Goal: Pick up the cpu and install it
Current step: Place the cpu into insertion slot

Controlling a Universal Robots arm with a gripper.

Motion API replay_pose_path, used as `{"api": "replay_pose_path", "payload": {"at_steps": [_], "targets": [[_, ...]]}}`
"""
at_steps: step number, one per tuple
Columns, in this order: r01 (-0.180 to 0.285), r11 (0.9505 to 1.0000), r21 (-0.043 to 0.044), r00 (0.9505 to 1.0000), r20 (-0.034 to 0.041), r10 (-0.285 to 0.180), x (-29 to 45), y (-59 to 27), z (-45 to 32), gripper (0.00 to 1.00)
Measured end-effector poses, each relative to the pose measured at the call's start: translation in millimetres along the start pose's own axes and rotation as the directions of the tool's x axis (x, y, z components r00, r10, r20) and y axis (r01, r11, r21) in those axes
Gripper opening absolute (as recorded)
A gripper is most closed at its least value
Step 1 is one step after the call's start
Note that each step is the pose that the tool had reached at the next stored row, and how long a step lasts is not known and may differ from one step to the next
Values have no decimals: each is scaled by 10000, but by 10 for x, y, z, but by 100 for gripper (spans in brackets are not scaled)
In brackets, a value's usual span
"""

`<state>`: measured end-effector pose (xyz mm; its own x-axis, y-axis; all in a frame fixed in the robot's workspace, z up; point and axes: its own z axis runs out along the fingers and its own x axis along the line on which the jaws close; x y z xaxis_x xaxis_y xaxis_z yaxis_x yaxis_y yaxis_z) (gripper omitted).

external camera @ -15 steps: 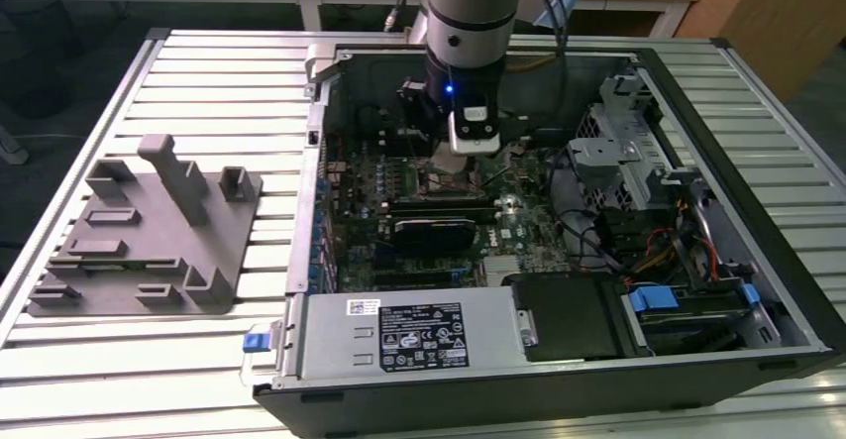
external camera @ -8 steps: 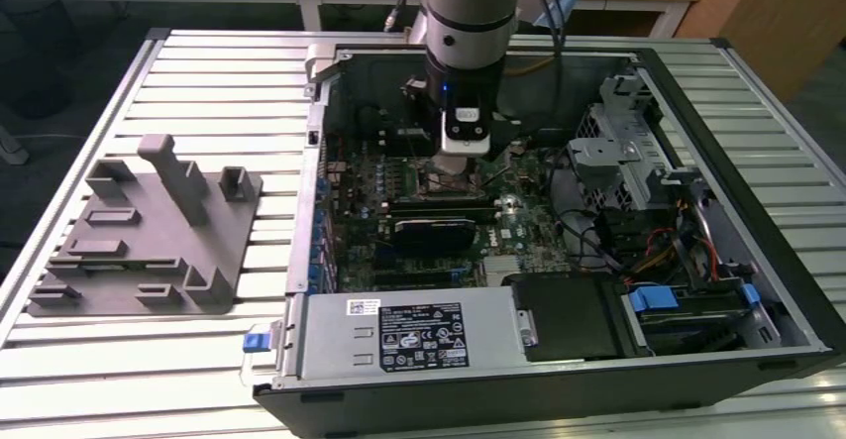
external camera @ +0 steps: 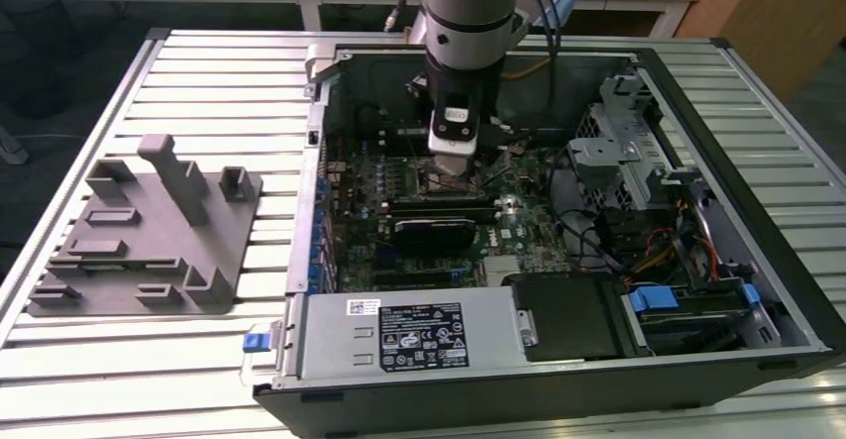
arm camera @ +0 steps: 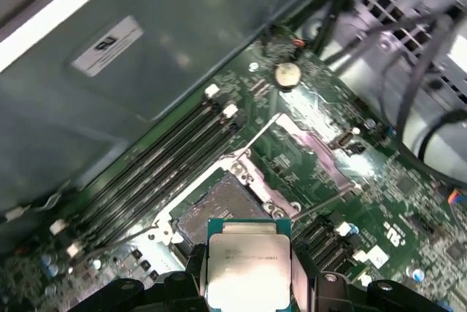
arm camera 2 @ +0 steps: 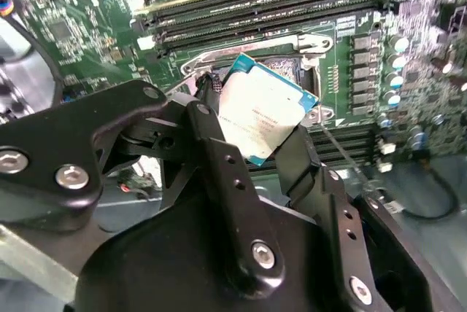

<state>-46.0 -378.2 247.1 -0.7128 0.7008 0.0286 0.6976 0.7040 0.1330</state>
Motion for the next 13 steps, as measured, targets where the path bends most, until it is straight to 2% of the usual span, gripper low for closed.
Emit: {"api": "replay_pose_path", "payload": {"at_steps": [3,6,10,13], "targets": [[-534,9986,-18,9985,71,534,0,0,3,54],[-1072,9942,-38,9941,143,1072,0,-1,6,54],[-1781,9840,-73,9837,236,1783,0,-1,13,54],[-2320,9727,-103,9722,304,2322,0,-2,18,54]]}}
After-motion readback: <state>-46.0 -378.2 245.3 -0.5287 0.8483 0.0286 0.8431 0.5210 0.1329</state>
